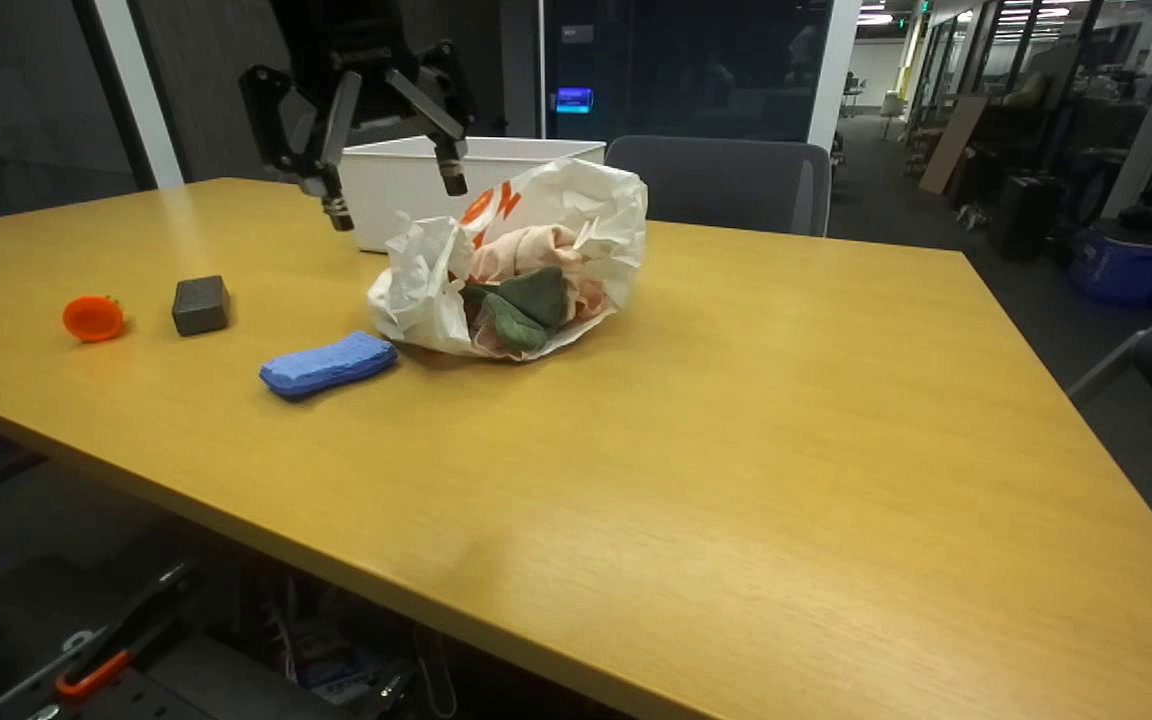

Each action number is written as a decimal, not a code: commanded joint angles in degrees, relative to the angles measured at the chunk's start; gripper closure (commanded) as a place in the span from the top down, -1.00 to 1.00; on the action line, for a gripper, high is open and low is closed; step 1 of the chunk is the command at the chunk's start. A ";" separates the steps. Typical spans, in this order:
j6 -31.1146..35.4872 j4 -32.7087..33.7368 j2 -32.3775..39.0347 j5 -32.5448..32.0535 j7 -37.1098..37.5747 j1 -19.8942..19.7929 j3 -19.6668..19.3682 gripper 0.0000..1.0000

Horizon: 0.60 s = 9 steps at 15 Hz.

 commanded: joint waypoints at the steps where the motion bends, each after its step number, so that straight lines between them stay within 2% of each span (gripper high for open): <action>1: -5.43 -0.52 -3.91 -2.97 6.10 1.65 1.83 1.00; 8: -7.84 -0.46 -4.53 -5.26 11.19 5.94 3.04 1.00; 9: -7.17 -0.06 -3.15 -4.40 9.93 6.43 1.46 1.00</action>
